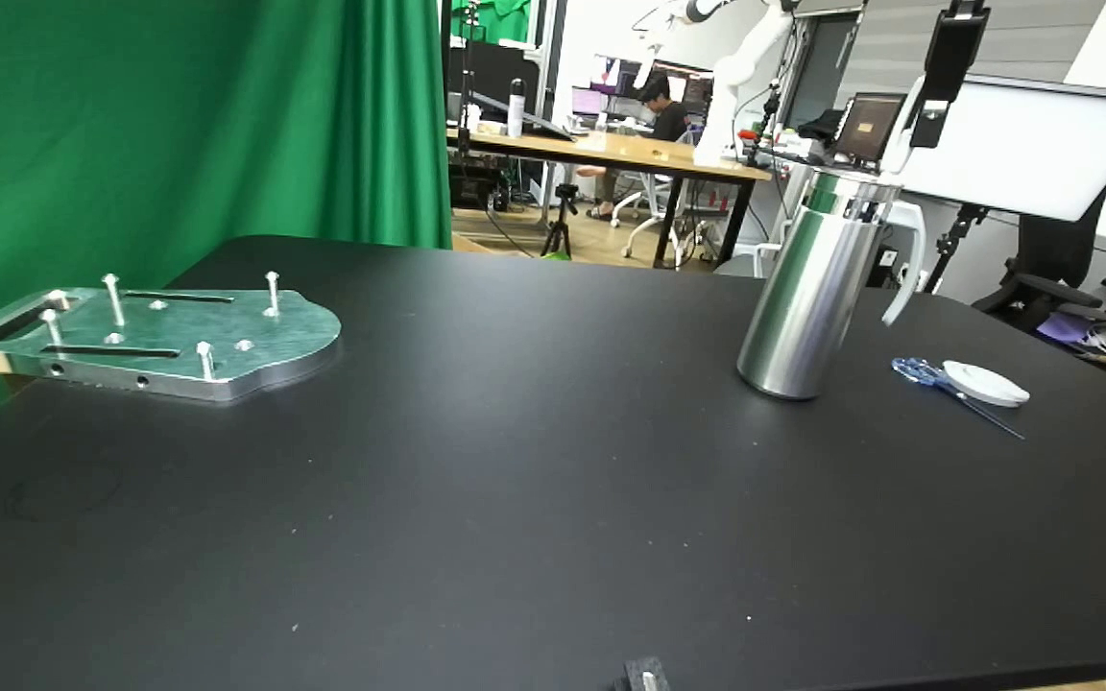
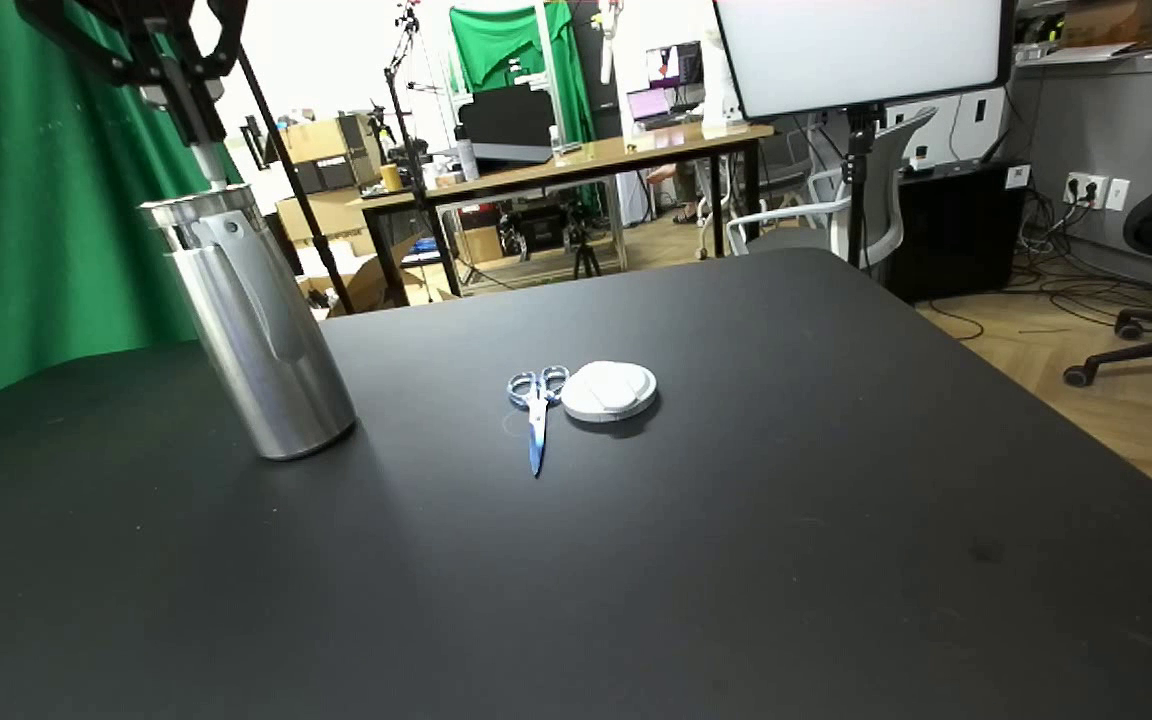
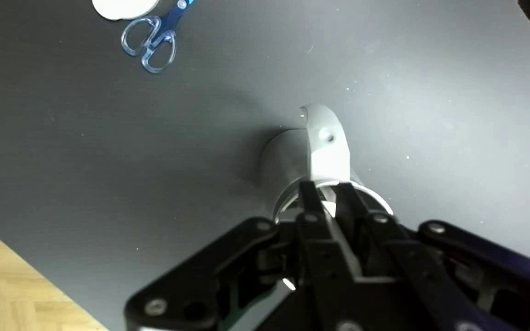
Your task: Use the brush to clean the silver thermos
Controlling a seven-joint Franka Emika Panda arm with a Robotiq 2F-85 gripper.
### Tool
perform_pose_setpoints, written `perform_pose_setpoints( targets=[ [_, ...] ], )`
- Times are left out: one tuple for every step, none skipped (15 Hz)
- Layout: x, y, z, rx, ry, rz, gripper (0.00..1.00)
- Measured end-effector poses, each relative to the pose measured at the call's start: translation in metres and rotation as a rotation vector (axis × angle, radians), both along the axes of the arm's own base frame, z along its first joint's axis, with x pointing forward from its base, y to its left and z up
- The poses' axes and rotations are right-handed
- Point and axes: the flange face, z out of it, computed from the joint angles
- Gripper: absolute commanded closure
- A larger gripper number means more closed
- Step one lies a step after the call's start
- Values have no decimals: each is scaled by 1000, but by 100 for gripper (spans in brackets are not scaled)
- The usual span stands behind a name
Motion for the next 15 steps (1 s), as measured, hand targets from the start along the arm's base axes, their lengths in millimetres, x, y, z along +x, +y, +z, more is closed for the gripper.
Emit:
perform_pose_setpoints(
  targets=[
    [1, 1, 5, -2, -7, 3, 96],
    [0, 3, 12, -5, -14, 7, 96],
    [-1, 5, 20, -9, -21, 13, 96],
    [-4, 7, 30, -14, -31, 20, 96],
    [-8, 10, 40, -19, -41, 26, 96],
    [-12, 12, 52, -24, -53, 32, 96],
    [-16, 14, 64, -29, -67, 38, 96],
    [-21, 16, 76, -36, -82, 44, 96],
    [-26, 18, 87, -40, -99, 48, 96],
    [-30, 19, 98, -41, -114, 49, 96],
    [-34, 19, 107, -41, -128, 50, 96],
    [-38, 19, 114, -42, -142, 49, 96],
    [-40, 19, 119, -41, -153, 48, 96],
    [-41, 18, 121, -34, -163, 44, 96],
    [-41, 16, 121, -21, -173, 34, 96]
  ],
)
